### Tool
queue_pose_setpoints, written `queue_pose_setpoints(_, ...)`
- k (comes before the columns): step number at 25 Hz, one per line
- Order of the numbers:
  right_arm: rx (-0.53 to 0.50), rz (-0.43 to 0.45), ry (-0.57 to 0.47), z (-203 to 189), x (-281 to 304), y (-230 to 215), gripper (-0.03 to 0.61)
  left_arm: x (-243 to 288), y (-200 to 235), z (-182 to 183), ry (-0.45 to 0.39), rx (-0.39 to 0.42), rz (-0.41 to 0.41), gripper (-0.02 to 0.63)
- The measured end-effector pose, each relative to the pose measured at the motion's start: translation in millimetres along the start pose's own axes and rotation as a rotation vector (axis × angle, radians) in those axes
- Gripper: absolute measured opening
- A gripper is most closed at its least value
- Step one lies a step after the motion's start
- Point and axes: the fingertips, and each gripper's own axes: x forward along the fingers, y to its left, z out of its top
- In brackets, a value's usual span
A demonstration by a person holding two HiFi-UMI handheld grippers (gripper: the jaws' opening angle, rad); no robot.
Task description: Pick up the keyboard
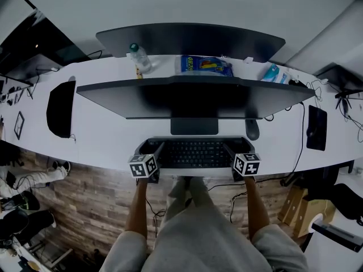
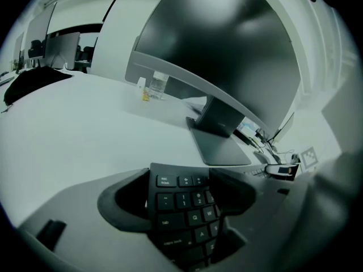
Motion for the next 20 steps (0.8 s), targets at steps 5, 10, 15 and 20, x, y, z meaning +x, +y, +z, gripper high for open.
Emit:
queue_pose_setpoints(5, 0.003, -0.007, -0.004, -0.1, 1.1, -0.3, 0.4, 1.4, 0.2, -0.5, -0.005, 0.008, 0.027, 0.311)
queue_pose_setpoints(10, 0.001, -0.02, -0.015, 0.1, 1.6, -0.2, 0.402, 2.1, 0.1, -0.9, -0.002, 0.021, 0.037, 0.311)
queue_pose_setpoints(15, -0.008, -0.029, -0.021, 0.7, 0.2, -0.5, 0.402, 2.1, -0.2, -1.4, -0.006, 0.022, 0.041, 0.311)
queue_pose_setpoints(20, -0.019, -0.036, -0.037, 4.4, -5.5, 3.0, 0.402, -2.8, -1.7, 1.2, -0.025, 0.024, 0.037, 0.311)
